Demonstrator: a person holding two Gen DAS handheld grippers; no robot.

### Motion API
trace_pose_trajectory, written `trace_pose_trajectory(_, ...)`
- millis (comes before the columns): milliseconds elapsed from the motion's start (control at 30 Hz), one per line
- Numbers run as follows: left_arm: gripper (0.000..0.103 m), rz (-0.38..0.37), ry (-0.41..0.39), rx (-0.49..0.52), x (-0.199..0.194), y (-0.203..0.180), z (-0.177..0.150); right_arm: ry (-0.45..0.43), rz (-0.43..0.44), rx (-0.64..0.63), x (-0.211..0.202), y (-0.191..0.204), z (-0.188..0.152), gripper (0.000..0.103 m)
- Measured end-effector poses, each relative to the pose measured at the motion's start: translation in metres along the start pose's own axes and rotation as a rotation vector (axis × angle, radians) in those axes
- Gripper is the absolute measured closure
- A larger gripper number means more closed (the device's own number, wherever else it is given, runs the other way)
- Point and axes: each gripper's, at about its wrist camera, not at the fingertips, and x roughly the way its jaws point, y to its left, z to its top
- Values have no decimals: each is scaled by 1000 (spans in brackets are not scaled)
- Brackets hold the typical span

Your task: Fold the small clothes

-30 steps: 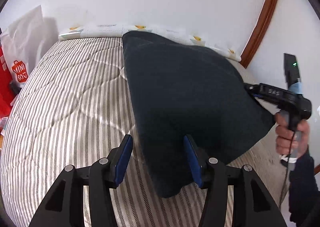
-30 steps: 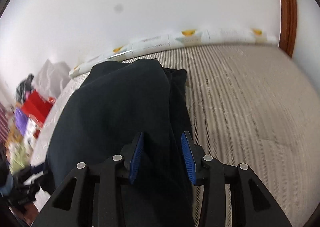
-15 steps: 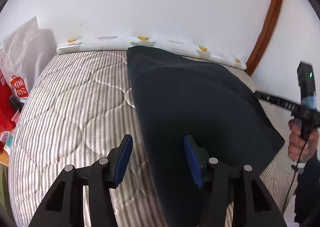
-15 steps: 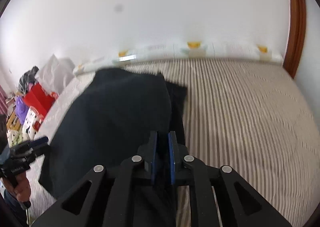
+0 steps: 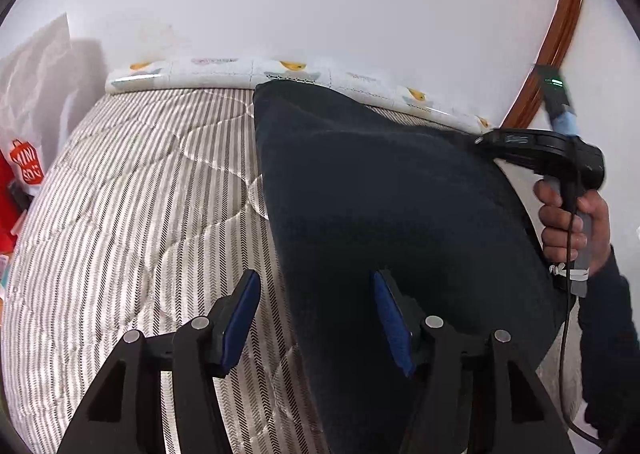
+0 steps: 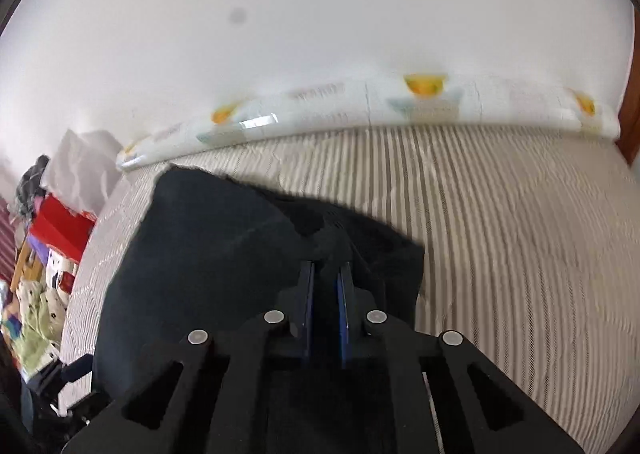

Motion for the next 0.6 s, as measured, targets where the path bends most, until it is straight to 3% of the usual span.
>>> trace_pose_trajectory(33,47,-12,5,-7,0,1,0,-68,-1,-13,-16,-4,0,94)
trace_pose_trajectory(100,47,-34,16,-7,1,-1,1,-102,-31,0,-25,-14,-1,94)
trace_pose_trajectory(233,47,-4,10,5,2,-7,0,-15,-43,18,-8,-18,-5,90)
trace_pose_trajectory(300,47,8,7,4,1,-9,-2,-18,-39,50,-17,-19,-11,84)
trace_pose_trajectory(367,47,18,8,8,-1,-10,-3,-27,-48,51,-27,-18,-17,66)
trace_pose_trajectory(433,47,32,8,12,-3,-13,-4,-14,-44,38,-35,-16,-28,61)
trace_pose_trajectory(533,47,51,7,21,-10,-17,-10,25,0,57,-36,-17,-45,61)
trace_pose_trajectory(600,47,54,7,17,-17,-19,-15,49,22,73,-31,-21,-52,73)
